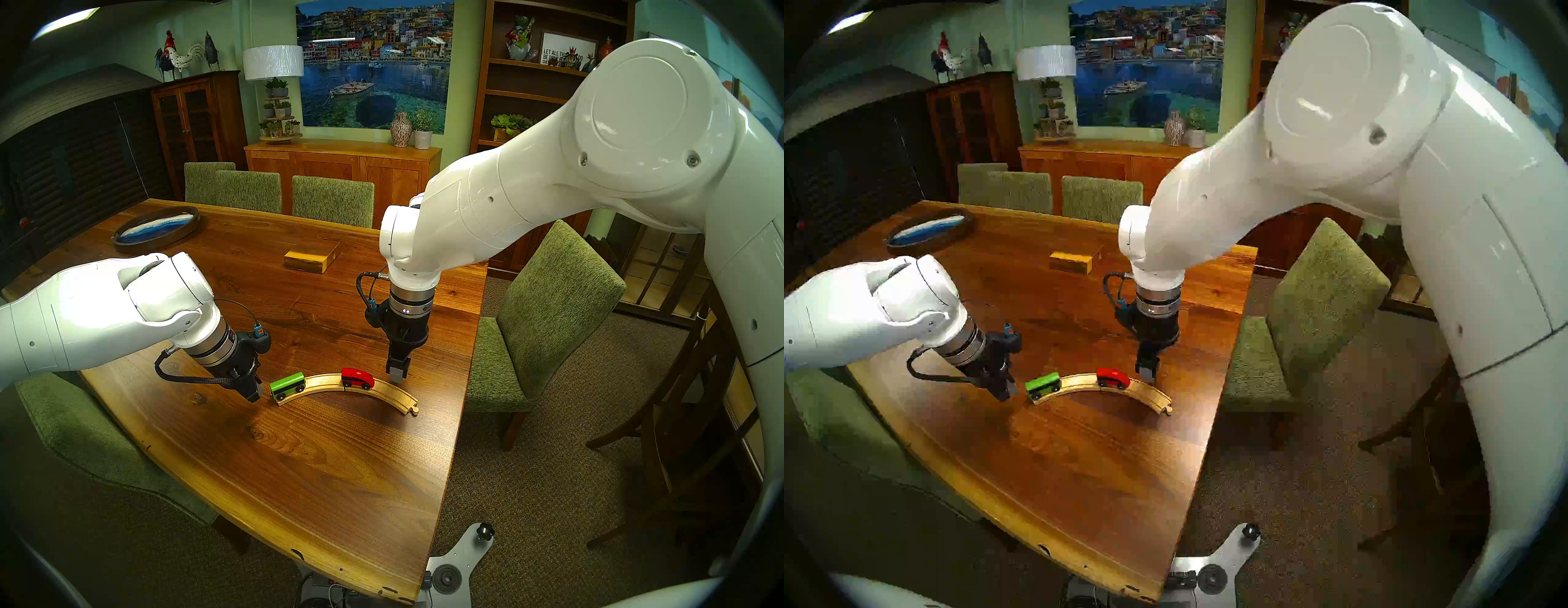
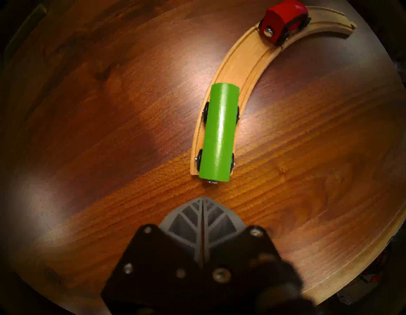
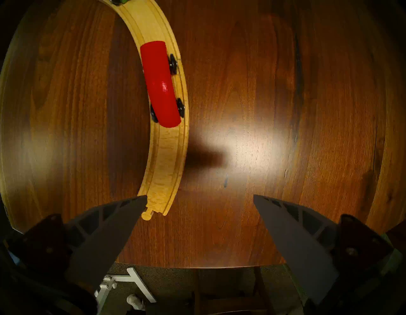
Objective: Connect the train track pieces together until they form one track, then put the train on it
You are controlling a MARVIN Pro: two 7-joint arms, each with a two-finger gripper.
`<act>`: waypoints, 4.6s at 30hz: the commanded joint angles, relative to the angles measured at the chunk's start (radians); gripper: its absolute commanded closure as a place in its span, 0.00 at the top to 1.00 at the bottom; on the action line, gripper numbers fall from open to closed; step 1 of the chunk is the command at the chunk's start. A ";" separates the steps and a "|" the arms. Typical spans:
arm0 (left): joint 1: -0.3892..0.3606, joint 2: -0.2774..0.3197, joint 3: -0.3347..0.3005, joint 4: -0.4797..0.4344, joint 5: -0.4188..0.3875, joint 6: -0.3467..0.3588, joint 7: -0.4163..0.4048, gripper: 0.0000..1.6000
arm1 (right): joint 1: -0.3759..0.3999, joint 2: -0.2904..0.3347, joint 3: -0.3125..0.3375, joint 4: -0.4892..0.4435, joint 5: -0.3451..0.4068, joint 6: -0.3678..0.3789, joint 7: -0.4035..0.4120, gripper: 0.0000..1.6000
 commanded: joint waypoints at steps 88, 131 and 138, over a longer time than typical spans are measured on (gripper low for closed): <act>-0.077 -0.336 0.046 0.291 -0.054 -0.002 -0.012 0.00 | 0.032 0.010 0.005 0.012 -0.003 0.000 -0.002 1.00; -0.214 -0.149 0.108 0.185 0.144 -0.113 -0.347 0.00 | 0.032 0.010 0.006 0.012 -0.004 0.001 -0.002 1.00; -0.194 -0.200 0.103 0.225 0.141 -0.143 -0.359 0.00 | 0.032 0.010 0.006 0.012 -0.004 0.001 -0.002 1.00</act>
